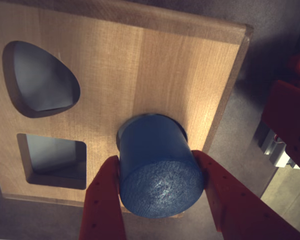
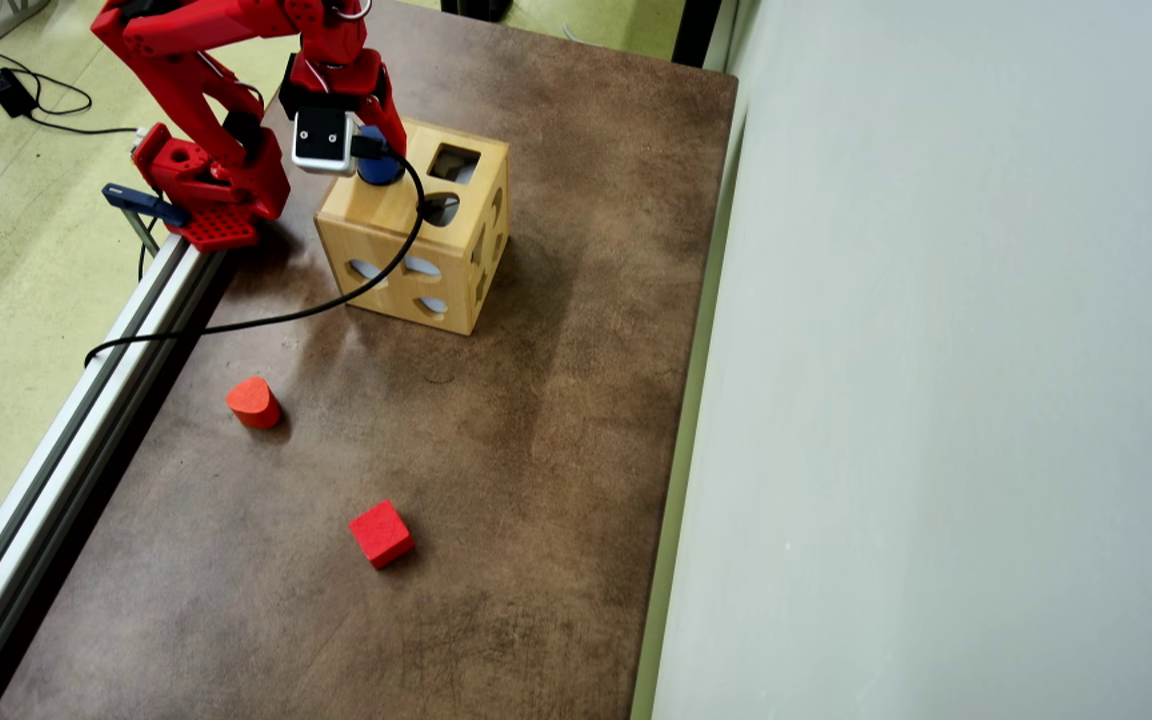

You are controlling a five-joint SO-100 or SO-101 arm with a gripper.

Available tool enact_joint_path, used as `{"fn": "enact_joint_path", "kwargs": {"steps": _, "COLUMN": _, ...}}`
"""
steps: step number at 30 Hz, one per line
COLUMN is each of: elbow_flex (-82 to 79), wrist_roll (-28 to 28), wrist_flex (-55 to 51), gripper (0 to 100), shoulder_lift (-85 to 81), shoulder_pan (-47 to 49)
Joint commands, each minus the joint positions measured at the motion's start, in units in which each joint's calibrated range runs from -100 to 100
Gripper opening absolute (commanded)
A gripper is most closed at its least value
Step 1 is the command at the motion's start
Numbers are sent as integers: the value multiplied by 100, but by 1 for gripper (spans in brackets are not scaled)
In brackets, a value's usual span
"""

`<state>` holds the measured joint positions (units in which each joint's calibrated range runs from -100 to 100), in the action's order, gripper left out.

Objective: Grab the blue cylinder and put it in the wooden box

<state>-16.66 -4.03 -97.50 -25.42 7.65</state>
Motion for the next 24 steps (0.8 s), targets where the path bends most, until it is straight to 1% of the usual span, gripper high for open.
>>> {"fn": "enact_joint_path", "kwargs": {"steps": 1, "elbow_flex": 11, "wrist_roll": -29, "wrist_flex": -57, "gripper": 3, "shoulder_lift": -188, "shoulder_pan": 37}}
{"fn": "enact_joint_path", "kwargs": {"steps": 24, "elbow_flex": -177, "wrist_roll": 20, "wrist_flex": -49, "gripper": 3, "shoulder_lift": -179, "shoulder_pan": 22}}
